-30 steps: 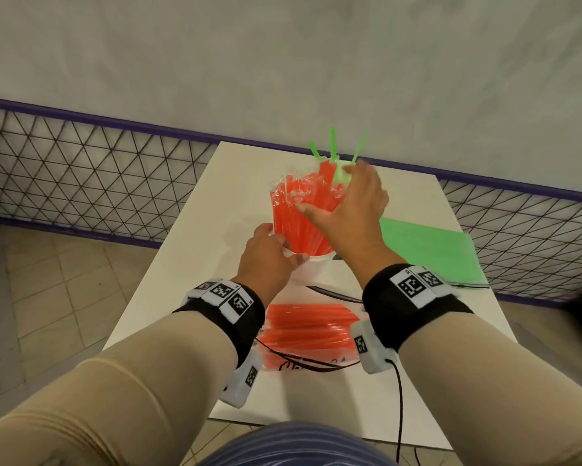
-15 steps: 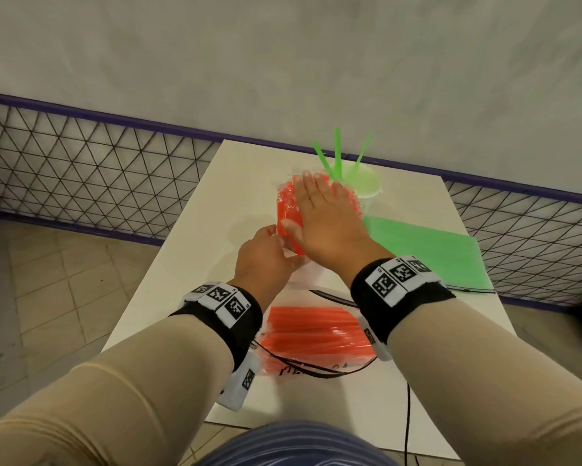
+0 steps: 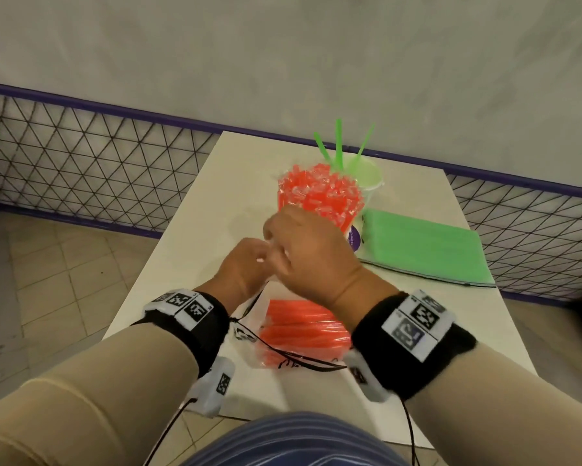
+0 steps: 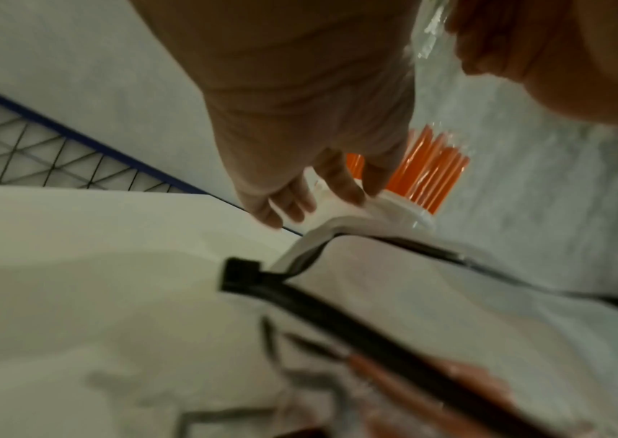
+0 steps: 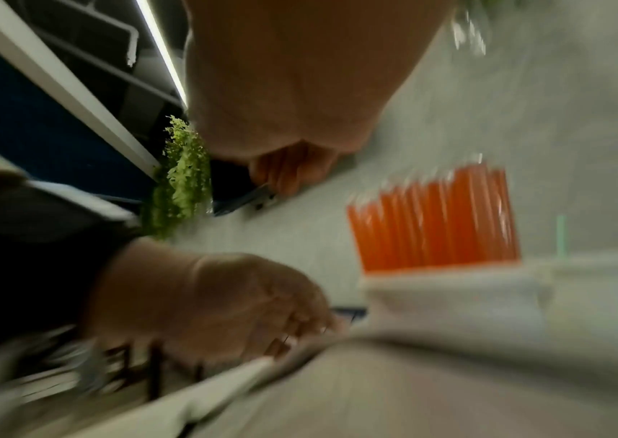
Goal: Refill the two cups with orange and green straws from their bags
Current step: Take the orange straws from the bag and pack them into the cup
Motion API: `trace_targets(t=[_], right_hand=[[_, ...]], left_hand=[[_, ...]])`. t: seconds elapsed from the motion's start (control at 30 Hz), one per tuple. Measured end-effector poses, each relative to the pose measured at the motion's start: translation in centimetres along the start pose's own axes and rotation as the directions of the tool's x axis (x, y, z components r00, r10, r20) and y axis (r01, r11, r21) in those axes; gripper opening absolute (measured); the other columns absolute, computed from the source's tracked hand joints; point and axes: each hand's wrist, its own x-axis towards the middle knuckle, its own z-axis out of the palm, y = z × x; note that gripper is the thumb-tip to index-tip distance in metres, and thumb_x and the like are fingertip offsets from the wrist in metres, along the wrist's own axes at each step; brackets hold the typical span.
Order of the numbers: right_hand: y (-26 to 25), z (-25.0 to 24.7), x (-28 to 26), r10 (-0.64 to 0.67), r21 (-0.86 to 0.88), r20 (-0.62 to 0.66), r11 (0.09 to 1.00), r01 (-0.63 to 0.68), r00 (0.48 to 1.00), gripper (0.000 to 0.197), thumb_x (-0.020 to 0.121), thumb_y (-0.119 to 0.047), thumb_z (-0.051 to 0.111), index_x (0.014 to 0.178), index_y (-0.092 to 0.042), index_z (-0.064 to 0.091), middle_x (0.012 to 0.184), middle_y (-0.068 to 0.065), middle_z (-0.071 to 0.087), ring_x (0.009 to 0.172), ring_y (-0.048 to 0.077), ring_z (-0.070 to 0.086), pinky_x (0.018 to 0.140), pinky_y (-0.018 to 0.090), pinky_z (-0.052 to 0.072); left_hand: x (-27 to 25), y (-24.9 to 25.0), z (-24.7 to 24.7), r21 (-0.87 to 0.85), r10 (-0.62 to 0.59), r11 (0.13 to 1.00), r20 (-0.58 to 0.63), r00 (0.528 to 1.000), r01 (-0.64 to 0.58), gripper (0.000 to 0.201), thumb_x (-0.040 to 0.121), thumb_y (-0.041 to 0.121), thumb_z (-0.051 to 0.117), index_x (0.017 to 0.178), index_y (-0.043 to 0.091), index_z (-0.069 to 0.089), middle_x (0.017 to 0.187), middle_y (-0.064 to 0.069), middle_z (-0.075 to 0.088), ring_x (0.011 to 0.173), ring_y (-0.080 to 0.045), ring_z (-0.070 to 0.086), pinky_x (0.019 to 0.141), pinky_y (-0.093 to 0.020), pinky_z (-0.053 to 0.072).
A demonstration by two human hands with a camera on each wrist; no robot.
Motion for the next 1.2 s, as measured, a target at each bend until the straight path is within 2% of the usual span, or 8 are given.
trace_targets(t=[0.1,0.2,0.37,0.53,0.8,0.97,1.07,1.2], right_hand=[[-0.8,3.3,-4.0,0.154,-0.031,0.57,0.985,-0.167,0.807,0.016,0.087,-0.02,0.053,0.099,-0.013,0.061,0.075,-0.001,0.054,0.065,0.019,0.046,0.056,0.03,0.031],[1.5,6.8,-7.2,0.202,-0.092,0.661,0.978,-0.188,0.723,0.032,0.089,-0.038,0.057,0.105,-0.011,0.063,0.091,0.01,0.061,0.083,0.028,0.058,0.066,0.034,0.037],[3.2,9.3,-9.1,0.266,-0.102,0.714,0.955,-0.279,0.648,0.052,0.086,-0.03,0.059,0.132,-0.01,0.045,0.122,0.01,0.052,0.109,0.03,0.053,0.094,0.043,0.044],[3.0,9.8,-9.7,0.184,-0.157,0.71,0.982,-0.102,0.679,0.031,0.093,-0.015,0.05,0.123,-0.01,0.05,0.114,0.01,0.054,0.102,0.03,0.052,0.082,0.038,0.044],[3.7,8.2,-9.0,0.178,-0.002,0.598,0.975,-0.221,0.781,0.019,0.084,-0.006,0.052,0.1,-0.012,0.059,0.1,0.007,0.058,0.093,0.025,0.054,0.081,0.03,0.041],[3.1,5.0,-7.2,0.233,0.165,0.527,0.915,-0.367,0.817,0.016,0.086,-0.018,0.063,0.102,-0.019,0.064,0.098,-0.003,0.064,0.089,0.016,0.058,0.074,0.026,0.043],[2.5,2.3,-6.2,0.339,0.355,0.44,0.785,-0.508,0.831,0.024,0.089,-0.018,0.065,0.112,-0.026,0.063,0.104,-0.018,0.066,0.095,0.0,0.06,0.08,0.014,0.044],[2.2,-1.9,-4.5,0.534,0.615,0.34,0.497,-0.612,0.774,0.038,0.09,-0.013,0.064,0.117,-0.039,0.059,0.102,-0.019,0.071,0.1,-0.006,0.064,0.095,0.025,0.047]], left_hand=[[-1.4,-1.0,-0.2,0.371,-0.125,0.928,0.379,0.917,-0.026,0.006,0.078,0.014,0.063,0.078,0.018,0.066,0.09,-0.007,0.064,0.081,-0.021,0.058,0.072,-0.032,0.051],[-2.4,-2.4,0.8,0.55,-0.144,0.824,0.435,0.889,-0.136,0.026,0.072,0.023,0.072,0.097,0.022,0.068,0.099,-0.003,0.059,0.079,-0.018,0.057,0.062,-0.022,0.039],[-3.0,-3.0,2.0,0.639,-0.144,0.744,0.441,0.886,-0.198,0.039,0.071,0.024,0.074,0.104,0.03,0.053,0.1,0.003,0.059,0.08,-0.014,0.059,0.065,-0.021,0.046],[-3.1,-3.1,2.0,0.663,-0.175,0.722,0.448,0.877,-0.195,0.054,0.072,0.009,0.072,0.122,0.013,0.052,0.116,-0.006,0.056,0.093,-0.02,0.06,0.067,-0.022,0.043],[-3.1,-3.5,1.3,0.648,-0.218,0.756,0.385,0.897,-0.094,0.091,0.069,0.014,0.082,0.147,0.016,0.033,0.141,-0.003,0.041,0.123,-0.023,0.051,0.097,-0.028,0.046],[-3.3,-3.2,1.2,0.579,-0.181,0.811,0.381,0.907,-0.081,0.034,0.074,0.011,0.074,0.097,0.031,0.058,0.1,0.008,0.061,0.084,-0.011,0.06,0.065,-0.012,0.045],[-3.2,-3.3,1.0,0.637,-0.245,0.769,0.357,0.902,-0.043,0.078,0.073,0.028,0.078,0.141,0.023,0.04,0.132,0.0,0.046,0.111,-0.02,0.055,0.091,-0.028,0.05],[-3.1,-1.8,-0.1,0.508,-0.184,0.861,0.365,0.912,-0.029,0.038,0.075,0.036,0.076,0.109,0.03,0.062,0.131,0.003,0.038,0.111,-0.019,0.049,0.097,-0.033,0.046]])
